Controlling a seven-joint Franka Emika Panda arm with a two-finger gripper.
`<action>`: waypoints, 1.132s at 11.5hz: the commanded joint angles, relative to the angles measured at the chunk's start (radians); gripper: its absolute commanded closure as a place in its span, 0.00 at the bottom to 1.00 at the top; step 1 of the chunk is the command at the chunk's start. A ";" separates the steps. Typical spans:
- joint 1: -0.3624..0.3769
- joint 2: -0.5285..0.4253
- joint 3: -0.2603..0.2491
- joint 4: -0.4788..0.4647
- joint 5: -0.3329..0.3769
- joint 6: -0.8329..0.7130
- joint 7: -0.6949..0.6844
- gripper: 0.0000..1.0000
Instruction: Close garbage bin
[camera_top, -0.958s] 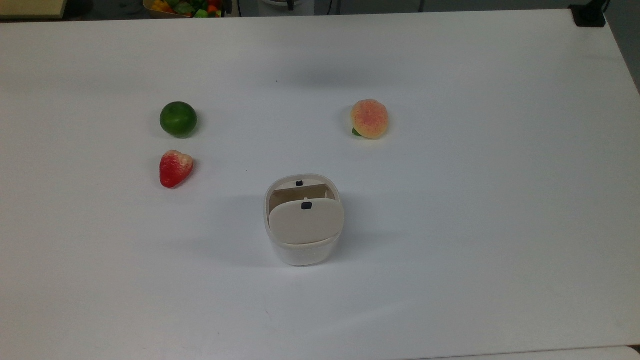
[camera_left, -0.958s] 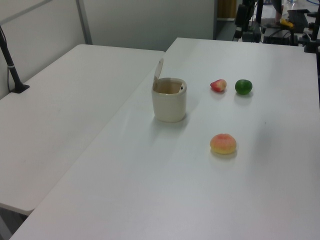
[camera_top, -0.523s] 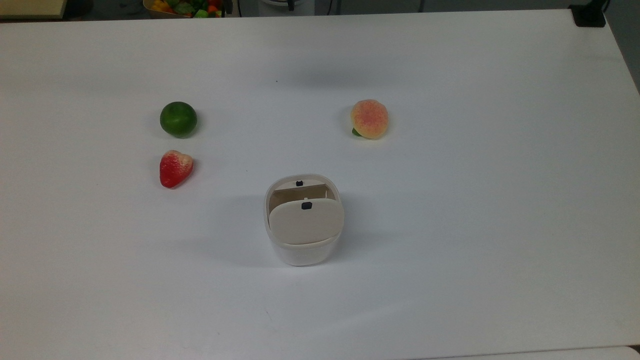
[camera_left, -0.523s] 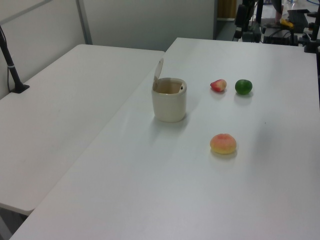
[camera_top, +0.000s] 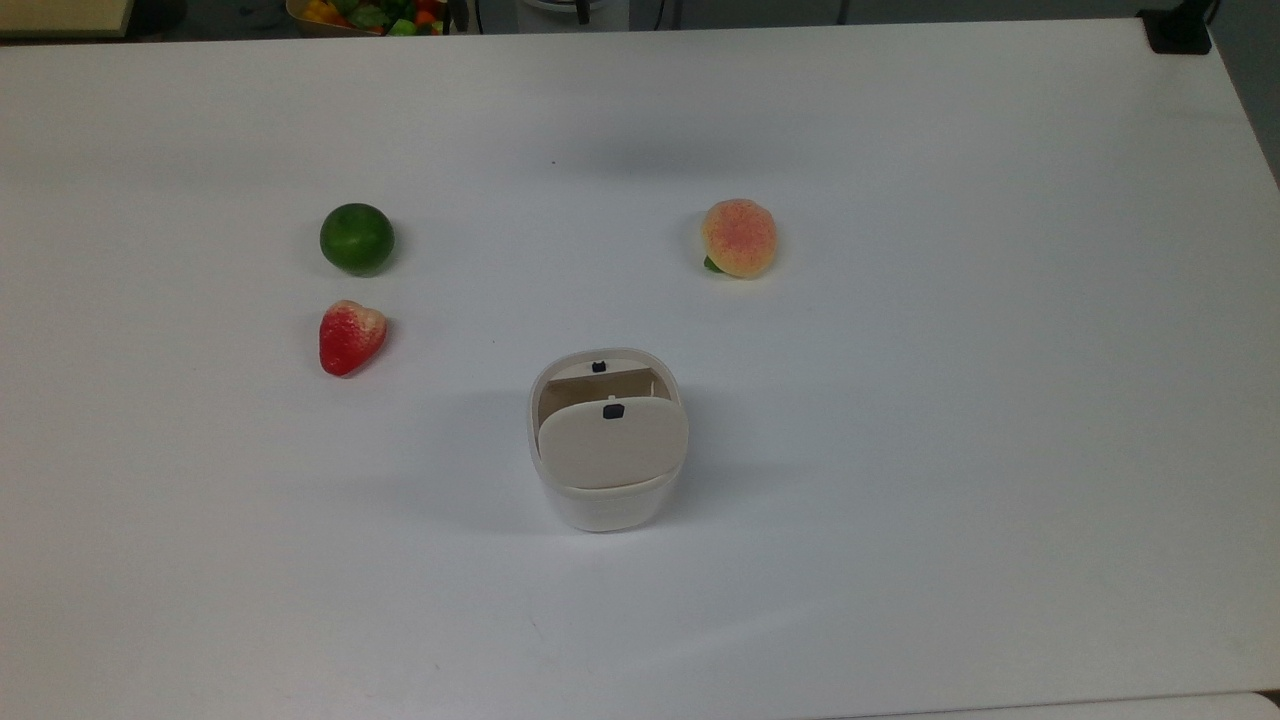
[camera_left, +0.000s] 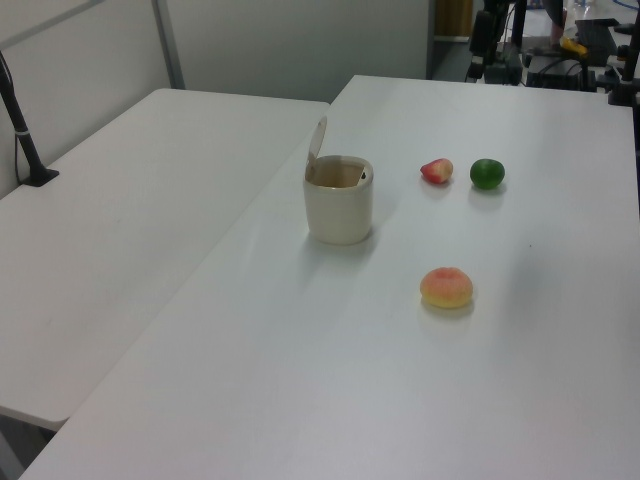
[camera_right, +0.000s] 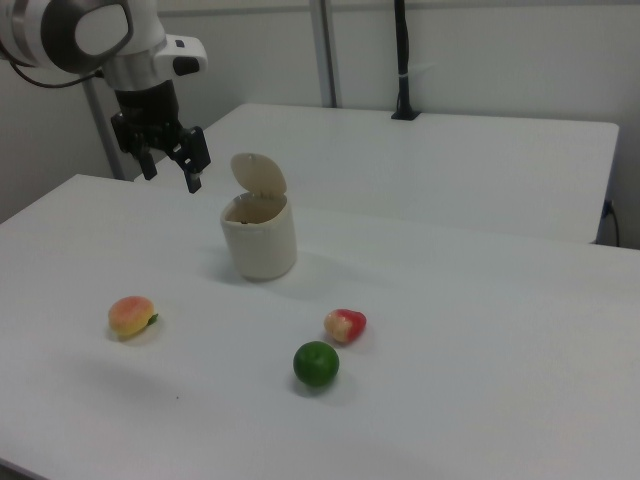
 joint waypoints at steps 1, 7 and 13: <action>0.011 -0.001 -0.005 -0.008 0.010 0.026 -0.056 0.57; 0.013 0.015 -0.005 -0.030 0.054 0.151 -0.042 1.00; 0.028 0.075 -0.004 -0.025 0.054 0.454 -0.042 1.00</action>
